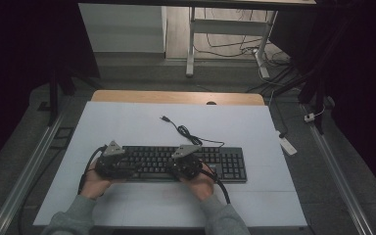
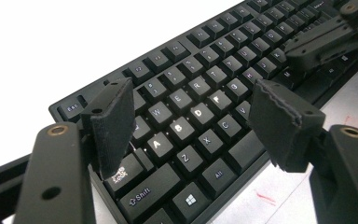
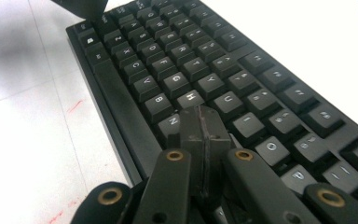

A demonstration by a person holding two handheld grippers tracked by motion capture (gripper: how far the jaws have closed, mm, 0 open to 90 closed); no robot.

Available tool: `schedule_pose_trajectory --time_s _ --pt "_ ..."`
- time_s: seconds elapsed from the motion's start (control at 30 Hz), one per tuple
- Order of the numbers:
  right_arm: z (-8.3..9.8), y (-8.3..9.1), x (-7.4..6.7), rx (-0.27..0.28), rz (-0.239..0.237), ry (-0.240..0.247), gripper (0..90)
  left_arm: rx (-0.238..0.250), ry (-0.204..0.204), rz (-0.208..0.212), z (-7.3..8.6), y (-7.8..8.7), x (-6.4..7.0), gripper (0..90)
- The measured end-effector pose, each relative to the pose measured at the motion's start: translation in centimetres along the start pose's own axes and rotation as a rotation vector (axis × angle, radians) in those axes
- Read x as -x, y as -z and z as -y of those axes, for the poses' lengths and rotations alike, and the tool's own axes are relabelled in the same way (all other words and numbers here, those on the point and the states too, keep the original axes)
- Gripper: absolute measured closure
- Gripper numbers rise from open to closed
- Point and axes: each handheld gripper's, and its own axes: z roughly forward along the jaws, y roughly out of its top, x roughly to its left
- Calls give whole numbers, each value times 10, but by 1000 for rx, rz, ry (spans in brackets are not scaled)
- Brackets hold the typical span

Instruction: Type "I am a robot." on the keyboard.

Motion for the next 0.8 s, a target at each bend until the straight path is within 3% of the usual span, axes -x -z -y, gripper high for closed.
schedule_pose_trajectory --time_s 0.33,0.6,0.8 --pt "9 27 7 40 12 -17 888 11 1 1 0 2 -1 315" --pt "26 57 18 72 65 -51 697 17 1 -1 0 3 0 314" --pt "41 82 23 82 104 -68 614 26 -1 5 0 5 1 312"
